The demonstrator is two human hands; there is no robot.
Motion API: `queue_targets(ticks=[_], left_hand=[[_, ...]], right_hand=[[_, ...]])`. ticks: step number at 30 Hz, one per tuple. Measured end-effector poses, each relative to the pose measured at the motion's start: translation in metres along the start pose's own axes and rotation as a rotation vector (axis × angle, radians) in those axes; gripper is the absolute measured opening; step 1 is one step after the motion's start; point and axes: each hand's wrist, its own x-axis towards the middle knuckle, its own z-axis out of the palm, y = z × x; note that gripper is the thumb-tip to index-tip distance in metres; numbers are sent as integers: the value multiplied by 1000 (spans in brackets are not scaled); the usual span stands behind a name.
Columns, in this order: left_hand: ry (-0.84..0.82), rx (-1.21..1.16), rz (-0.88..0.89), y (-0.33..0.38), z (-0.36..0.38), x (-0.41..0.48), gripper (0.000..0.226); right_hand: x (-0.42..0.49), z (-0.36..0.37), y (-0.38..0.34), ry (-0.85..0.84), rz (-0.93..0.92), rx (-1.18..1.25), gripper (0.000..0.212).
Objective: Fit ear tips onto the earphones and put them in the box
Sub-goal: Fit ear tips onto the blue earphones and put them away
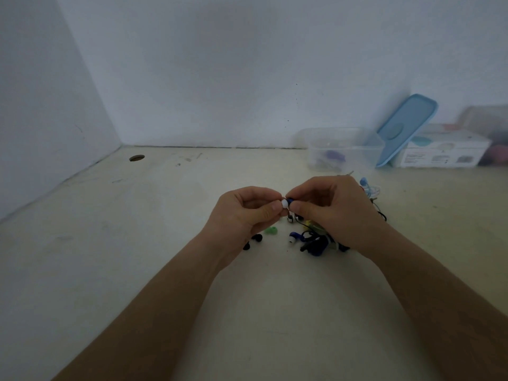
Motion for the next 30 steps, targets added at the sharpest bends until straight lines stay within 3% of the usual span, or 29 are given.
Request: queue_targets(ticks=[6,9,15,20,22,27,30], left_hand=[[1,48,20,0,-1,-1,26],[-12,228,98,4,1,-3,16],[-75,420,200,8,3,-6,21],[-64,658,268,7,1,-4,26],[-43,793,281,5,0,-3,25],[-77,1156,335,0,5,0,27],[-96,1293,357,-1,12,2,28]], right_hand=[[0,2,1,-2,18,-4,10],[-1,0,-2,2,44,24,12],[-3,-6,-9,25,92,49,11],[-3,-10,-12,15,33,-105,4],[-2,-21,-17,-49,32,-234,12],[-6,-42,-37,-404,88,-619,30],[-9,-33,-34,-529,131,-750,30]])
